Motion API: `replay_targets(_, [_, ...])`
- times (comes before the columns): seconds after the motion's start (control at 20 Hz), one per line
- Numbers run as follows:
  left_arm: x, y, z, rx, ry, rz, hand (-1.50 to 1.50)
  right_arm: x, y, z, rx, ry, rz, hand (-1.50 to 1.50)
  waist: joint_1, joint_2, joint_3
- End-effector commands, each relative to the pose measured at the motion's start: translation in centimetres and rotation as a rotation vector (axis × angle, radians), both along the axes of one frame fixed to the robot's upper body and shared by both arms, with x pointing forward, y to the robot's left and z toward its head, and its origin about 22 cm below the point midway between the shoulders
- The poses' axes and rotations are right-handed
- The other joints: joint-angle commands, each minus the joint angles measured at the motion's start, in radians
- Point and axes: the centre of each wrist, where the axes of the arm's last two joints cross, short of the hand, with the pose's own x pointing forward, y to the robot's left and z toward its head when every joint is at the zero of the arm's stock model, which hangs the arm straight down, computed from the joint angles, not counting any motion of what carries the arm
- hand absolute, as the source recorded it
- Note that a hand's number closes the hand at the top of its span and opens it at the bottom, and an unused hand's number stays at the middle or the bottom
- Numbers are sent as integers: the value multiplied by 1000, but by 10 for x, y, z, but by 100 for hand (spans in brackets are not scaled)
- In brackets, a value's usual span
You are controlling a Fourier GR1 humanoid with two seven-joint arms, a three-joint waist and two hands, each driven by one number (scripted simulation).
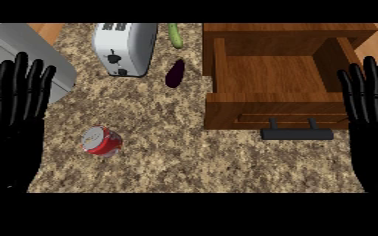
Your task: Pick up the can, place it into the drawer and close the drawer
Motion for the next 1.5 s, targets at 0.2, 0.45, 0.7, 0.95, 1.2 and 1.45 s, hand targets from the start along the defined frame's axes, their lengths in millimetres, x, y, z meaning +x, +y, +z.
replay_targets(0.2, [-33,-15,22,12,-31,-106,-150,7,-24,14,-30,-61,-5,-150,0,0,-14])
replay_targets(0.45, [-28,7,-28,48,394,53,-150,-11,-10,-15,22,290,-106,-150,-3,-1,-15])
replay_targets(0.7, [-60,0,-11,54,391,50,-150,-29,-8,-26,-15,288,-106,-150,-1,0,-15])
replay_targets(0.95, [-65,-2,1,1,400,54,-150,-22,-21,-20,-19,310,-104,-150,0,0,-15])
replay_targets(1.2, [-45,9,-7,-24,432,86,-150,-41,-40,-37,-8,298,-107,-150,-5,1,-15])
replay_targets(1.45, [-46,0,-10,-31,457,130,-150,-52,-36,-45,3,301,-113,-150,-5,0,-14])
